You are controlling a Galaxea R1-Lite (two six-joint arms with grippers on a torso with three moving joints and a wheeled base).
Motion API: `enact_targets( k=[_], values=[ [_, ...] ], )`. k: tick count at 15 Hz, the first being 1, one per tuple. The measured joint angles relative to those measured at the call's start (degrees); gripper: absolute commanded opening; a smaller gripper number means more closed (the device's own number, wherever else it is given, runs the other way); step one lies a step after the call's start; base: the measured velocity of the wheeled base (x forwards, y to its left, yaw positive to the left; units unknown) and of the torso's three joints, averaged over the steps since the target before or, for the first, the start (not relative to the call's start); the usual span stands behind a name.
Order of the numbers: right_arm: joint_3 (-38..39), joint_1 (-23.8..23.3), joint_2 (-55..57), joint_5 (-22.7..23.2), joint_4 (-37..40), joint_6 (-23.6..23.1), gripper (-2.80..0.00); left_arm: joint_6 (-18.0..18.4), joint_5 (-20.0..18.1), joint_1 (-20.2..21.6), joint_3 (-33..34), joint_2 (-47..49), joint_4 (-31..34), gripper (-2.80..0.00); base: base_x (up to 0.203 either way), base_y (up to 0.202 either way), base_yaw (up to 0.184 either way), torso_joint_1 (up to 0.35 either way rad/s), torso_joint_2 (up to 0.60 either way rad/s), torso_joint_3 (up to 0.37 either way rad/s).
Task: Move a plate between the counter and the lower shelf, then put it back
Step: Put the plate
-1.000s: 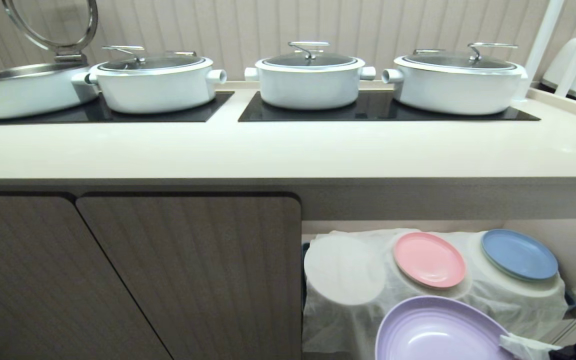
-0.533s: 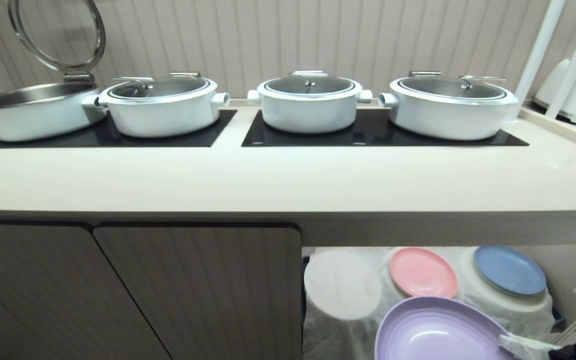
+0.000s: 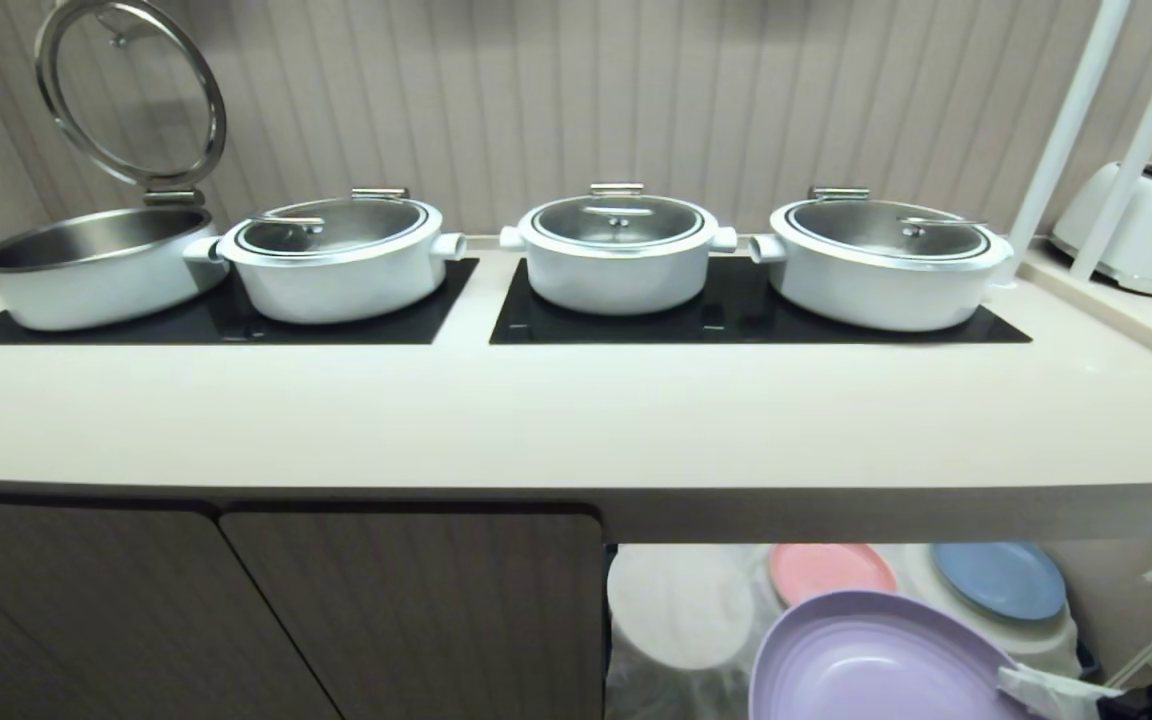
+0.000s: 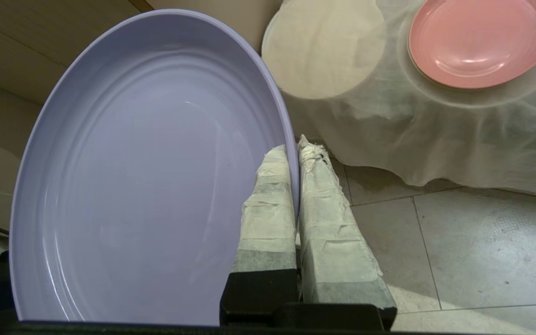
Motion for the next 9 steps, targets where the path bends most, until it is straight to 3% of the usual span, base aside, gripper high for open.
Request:
enact_targets(
  k=[9],
  values=[
    [-0.74, 0.00, -0.02, 0.00, 0.30, 0.04, -2.80, 0.00, 0.00, 0.00, 0.00, 0.00, 0.00, -2.80, 0.000, 0.000, 0.000, 0.197, -0.41, -0.213]
  ],
)
